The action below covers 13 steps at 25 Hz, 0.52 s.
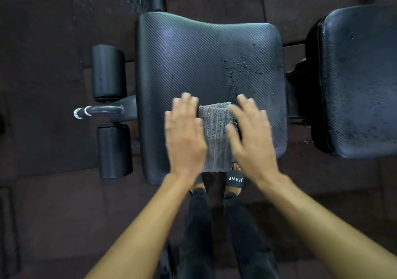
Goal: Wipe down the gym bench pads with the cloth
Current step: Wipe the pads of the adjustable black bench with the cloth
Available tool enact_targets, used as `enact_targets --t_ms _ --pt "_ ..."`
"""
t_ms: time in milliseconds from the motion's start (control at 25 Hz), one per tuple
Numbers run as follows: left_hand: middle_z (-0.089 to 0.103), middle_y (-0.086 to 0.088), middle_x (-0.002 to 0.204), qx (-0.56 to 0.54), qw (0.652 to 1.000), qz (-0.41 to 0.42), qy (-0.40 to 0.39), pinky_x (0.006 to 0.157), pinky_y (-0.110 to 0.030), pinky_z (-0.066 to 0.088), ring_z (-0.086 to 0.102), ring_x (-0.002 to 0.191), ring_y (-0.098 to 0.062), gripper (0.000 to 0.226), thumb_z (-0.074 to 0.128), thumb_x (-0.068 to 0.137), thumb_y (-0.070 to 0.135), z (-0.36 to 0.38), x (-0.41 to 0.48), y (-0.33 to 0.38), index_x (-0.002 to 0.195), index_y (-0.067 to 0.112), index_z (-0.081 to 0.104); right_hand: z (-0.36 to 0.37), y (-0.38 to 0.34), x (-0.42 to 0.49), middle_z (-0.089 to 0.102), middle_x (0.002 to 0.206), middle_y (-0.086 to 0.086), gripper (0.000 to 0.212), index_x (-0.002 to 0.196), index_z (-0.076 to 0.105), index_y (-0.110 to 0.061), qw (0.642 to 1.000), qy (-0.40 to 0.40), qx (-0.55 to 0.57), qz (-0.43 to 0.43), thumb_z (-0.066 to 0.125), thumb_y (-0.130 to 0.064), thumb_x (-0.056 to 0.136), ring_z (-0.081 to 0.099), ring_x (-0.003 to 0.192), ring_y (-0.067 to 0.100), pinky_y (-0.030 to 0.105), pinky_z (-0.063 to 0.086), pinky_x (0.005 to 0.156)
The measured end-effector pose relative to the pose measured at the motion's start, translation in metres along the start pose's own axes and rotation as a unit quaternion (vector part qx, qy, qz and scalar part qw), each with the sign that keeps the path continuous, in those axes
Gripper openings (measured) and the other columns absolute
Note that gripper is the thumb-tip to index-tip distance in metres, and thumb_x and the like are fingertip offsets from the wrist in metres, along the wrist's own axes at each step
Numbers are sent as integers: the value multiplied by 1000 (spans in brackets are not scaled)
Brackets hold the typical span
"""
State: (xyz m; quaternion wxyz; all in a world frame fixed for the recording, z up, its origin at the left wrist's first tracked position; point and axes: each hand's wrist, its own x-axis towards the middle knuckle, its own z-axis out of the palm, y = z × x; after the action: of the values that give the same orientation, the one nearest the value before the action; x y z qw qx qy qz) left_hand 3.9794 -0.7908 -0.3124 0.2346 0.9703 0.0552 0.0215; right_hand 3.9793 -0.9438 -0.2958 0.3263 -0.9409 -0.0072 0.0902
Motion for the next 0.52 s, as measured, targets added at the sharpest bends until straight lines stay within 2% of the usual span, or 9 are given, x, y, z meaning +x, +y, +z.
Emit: enact_targets --t_ms 120,200,320,440,520 --pt "30 -7 160 -1 995 -92 24 123 -49 15 19 150 -24 48 30 103 13 -11 24 -48 150 7 36 50 -33 -16 13 166 3 63 157 25 -19 991 -35 -122 -52 36 -50 102 6 154 20 48 6 124" --pt "24 -6 162 0 996 -84 6 124 -48 12 14 152 -22 50 27 103 14 -5 29 -56 153 8 30 73 -40 -3 13 166 6 66 158 21 -17 983 2 -178 -47 33 -52 104 9 153 23 51 10 123" --pt "20 -5 163 34 996 -85 8 124 -45 9 12 152 -21 53 24 102 16 1 30 -52 155 10 25 78 -41 50 20 165 5 60 157 24 -15 977 36 -194 -77 32 -44 105 16 152 22 48 11 124" --pt "16 -5 164 76 996 -54 -10 124 -46 7 9 153 -21 54 26 102 20 3 41 -47 155 11 22 61 -33 112 22 164 3 58 156 25 -15 973 33 -197 -114 32 -39 104 17 152 20 46 9 124" --pt "14 -6 165 106 994 -12 -27 124 -47 8 8 153 -22 54 25 104 25 9 52 -40 156 11 20 42 -21 141 16 165 3 58 158 21 -20 973 26 -205 -101 28 -40 104 12 153 20 45 6 124"
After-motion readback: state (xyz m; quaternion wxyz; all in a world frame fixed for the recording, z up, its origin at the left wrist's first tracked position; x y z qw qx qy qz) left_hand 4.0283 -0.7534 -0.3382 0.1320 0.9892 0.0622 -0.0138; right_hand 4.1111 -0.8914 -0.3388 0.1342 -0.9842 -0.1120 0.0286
